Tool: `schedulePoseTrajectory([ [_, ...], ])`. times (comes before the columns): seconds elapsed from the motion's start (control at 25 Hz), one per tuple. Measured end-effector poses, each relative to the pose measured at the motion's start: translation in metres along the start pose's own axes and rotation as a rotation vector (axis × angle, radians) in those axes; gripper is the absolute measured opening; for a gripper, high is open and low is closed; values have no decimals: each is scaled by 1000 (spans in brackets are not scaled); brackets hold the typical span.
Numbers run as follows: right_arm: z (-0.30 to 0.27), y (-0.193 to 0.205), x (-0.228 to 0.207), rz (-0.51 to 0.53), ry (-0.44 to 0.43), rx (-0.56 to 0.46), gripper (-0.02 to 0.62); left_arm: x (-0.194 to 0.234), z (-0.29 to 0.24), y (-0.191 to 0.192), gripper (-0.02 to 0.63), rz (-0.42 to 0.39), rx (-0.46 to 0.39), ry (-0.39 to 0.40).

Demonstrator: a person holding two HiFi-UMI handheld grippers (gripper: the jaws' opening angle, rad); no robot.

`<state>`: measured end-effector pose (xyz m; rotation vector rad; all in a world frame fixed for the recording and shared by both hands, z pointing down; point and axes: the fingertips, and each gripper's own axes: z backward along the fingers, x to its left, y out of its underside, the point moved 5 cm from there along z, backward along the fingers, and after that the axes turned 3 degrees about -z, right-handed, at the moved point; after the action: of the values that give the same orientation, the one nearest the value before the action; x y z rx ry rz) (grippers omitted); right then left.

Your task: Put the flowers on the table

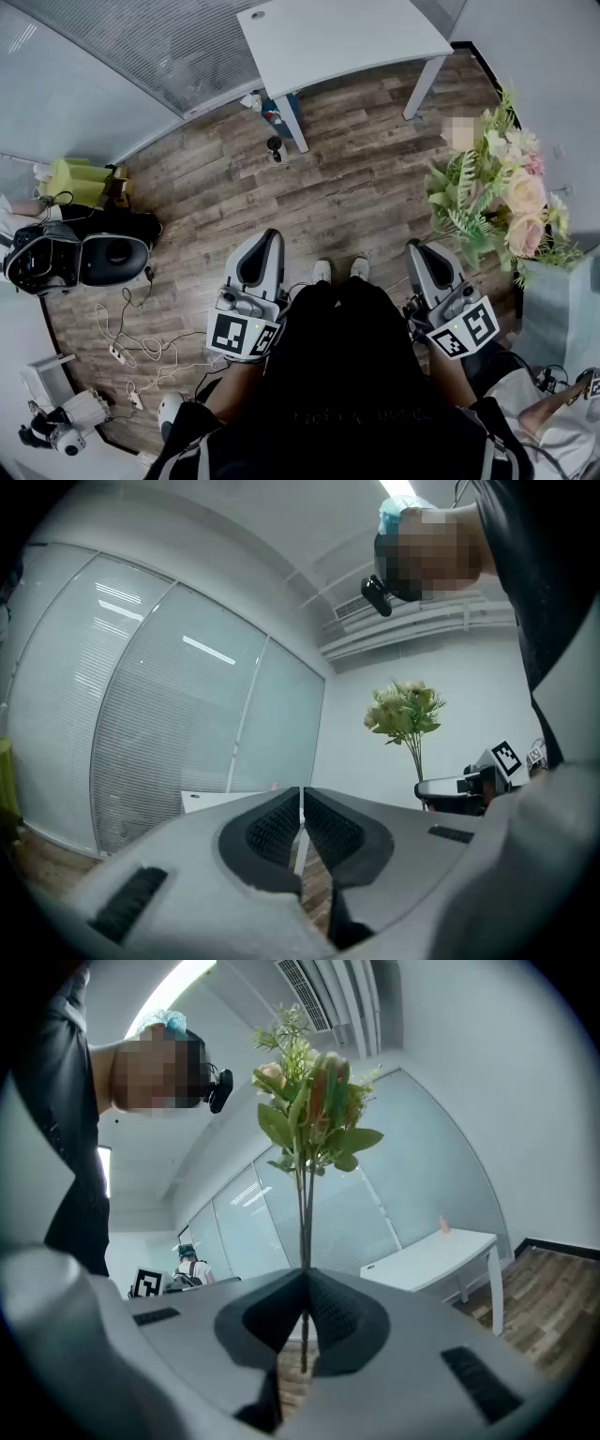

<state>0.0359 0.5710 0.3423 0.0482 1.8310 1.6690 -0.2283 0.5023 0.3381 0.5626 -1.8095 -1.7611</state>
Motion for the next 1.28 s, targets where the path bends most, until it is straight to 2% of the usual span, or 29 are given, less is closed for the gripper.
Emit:
schedulePoseTrajectory([
  [0.2,4,-2,-8,6,-30,-9,34,-14,-2,5,23,-22,39,-2],
  [0.56,12,-11,-46,26,-81,-19,34,-50,-15,-2,23,-76,45,-30],
  [0.8,-2,-5,-30,60,-73,17,34,-26,-7,3,23,-54,40,-35],
  [1.0,-16,-5,-80,32,-66,16,34,-26,-60,25,23,-63,50,-27],
  [1.28,-73,-34,-112,39,-48,29,34,14,-129,20,23,-7,57,-9],
])
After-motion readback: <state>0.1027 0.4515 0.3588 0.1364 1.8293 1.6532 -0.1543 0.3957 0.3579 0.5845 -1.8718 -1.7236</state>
